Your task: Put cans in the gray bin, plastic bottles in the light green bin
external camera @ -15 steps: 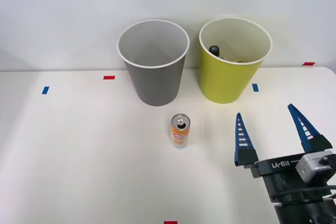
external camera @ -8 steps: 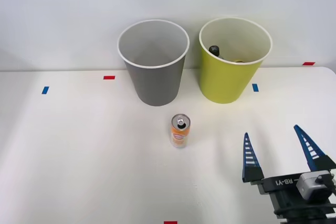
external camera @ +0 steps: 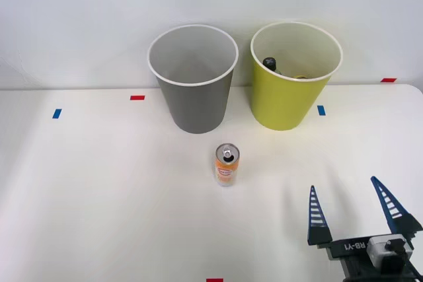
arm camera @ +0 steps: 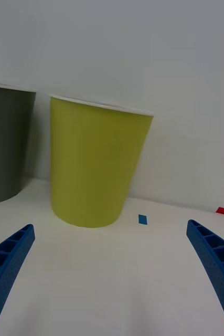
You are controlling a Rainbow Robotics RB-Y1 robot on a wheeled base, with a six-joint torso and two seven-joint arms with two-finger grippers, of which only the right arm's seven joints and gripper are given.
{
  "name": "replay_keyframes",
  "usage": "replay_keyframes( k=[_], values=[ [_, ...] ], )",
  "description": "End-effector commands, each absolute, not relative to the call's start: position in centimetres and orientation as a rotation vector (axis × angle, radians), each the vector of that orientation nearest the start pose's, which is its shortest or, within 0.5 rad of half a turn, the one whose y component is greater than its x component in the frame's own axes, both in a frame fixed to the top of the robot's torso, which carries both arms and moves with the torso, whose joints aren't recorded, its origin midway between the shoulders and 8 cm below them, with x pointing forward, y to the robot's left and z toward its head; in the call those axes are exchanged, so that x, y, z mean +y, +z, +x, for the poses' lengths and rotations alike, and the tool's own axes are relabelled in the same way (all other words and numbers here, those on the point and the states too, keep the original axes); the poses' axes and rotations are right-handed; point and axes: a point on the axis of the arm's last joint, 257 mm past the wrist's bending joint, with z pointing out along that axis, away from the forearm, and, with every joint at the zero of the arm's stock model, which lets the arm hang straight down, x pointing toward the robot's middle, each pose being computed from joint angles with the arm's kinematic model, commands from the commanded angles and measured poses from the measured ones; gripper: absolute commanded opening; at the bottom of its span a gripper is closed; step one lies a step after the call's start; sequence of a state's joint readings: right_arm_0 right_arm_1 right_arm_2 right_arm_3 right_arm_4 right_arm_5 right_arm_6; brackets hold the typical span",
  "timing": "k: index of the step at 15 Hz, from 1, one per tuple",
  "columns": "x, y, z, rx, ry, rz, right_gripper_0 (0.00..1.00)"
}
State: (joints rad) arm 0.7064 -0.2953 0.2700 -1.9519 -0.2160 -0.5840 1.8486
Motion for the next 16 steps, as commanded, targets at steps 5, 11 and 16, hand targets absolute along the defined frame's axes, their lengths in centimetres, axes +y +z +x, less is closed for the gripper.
replay_keyframes(
  k=[5, 11, 16],
  values=[
    [-23.8, -23.1, 29.2, 1.427, -0.033, -0.098, 1.00],
    [-22.6, -23.4, 27.7, 1.430, -0.006, -0.107, 1.00],
    [-21.8, -23.5, 25.4, 1.424, -0.031, -0.144, 1.00]
  ],
)
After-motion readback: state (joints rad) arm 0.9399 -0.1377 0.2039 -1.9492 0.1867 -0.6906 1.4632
